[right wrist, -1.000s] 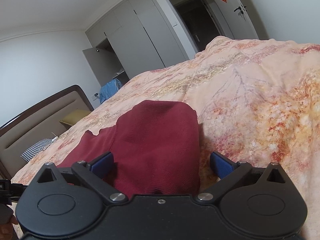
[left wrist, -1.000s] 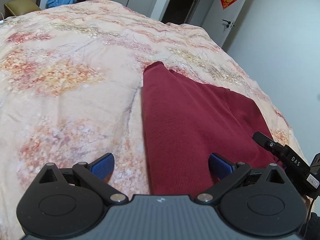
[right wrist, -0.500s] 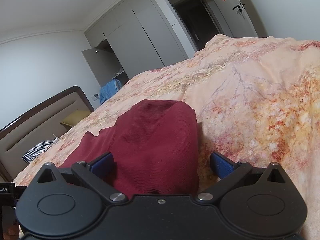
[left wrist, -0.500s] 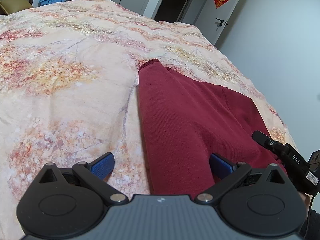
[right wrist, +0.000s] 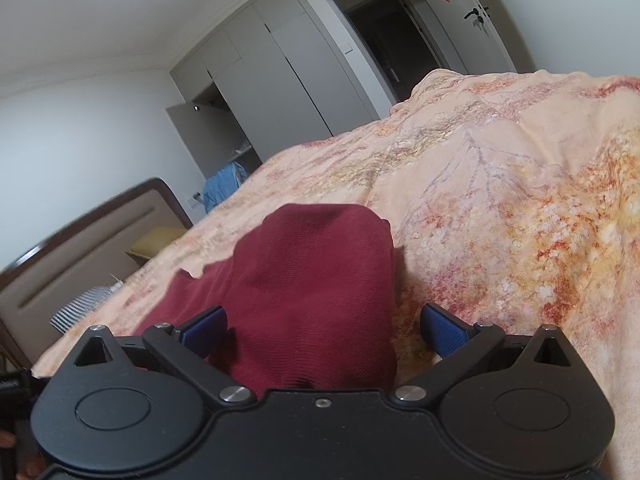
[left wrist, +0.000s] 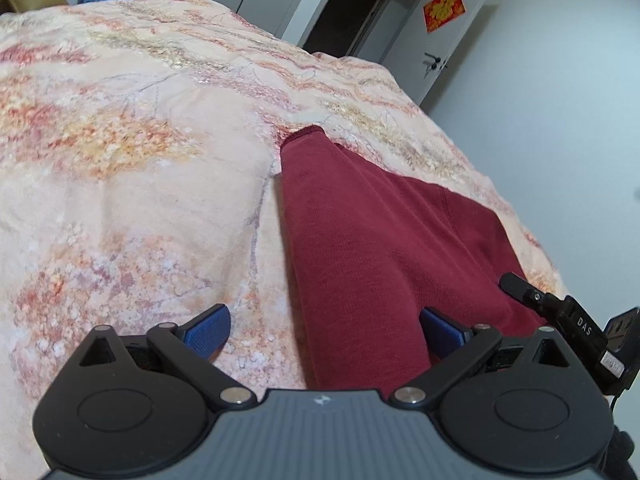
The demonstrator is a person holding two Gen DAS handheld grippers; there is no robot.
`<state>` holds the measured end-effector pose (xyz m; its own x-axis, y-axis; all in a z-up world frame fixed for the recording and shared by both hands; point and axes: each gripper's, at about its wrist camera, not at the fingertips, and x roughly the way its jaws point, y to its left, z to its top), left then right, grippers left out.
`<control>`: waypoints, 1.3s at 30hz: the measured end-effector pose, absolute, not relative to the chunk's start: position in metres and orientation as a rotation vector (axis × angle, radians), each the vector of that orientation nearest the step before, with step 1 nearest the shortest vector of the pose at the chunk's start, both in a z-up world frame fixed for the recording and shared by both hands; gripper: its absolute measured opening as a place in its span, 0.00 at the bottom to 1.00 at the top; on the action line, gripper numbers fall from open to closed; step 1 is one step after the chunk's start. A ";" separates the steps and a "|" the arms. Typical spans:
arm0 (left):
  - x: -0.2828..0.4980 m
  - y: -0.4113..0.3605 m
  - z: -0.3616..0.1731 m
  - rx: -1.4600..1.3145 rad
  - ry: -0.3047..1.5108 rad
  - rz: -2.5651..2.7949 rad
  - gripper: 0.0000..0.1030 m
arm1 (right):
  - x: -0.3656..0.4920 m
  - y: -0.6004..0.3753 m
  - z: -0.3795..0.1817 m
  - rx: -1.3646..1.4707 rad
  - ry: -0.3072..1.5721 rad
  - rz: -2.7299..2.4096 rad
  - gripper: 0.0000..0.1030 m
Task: Fold small clothes
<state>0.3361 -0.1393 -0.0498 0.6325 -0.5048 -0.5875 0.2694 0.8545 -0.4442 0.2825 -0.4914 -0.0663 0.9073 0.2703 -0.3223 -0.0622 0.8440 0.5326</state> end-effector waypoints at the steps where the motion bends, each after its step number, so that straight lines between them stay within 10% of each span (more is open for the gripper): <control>1: 0.335 -0.137 -0.051 -0.343 0.759 -0.451 0.94 | 0.280 -0.496 -0.068 0.575 0.379 0.195 1.00; 16: 0.333 -0.122 -0.061 -0.413 0.724 -0.436 0.86 | 0.267 -0.529 -0.080 0.813 0.269 0.226 0.84; 18: 0.333 -0.121 -0.062 -0.421 0.722 -0.435 0.85 | 0.271 -0.535 -0.082 0.849 0.284 0.223 0.69; 20: 0.331 -0.123 -0.062 -0.420 0.718 -0.432 0.85 | 0.277 -0.539 -0.082 0.866 0.320 0.189 0.26; 25: 0.330 -0.125 -0.061 -0.419 0.721 -0.417 0.85 | 0.286 -0.516 -0.050 0.637 0.316 0.216 0.16; 33: 0.326 -0.128 -0.059 -0.410 0.721 -0.405 0.85 | 0.309 -0.508 -0.036 0.441 0.359 0.189 0.16; 39: 0.326 -0.128 -0.059 -0.404 0.720 -0.408 0.86 | 0.300 -0.521 -0.052 0.543 0.393 0.187 0.67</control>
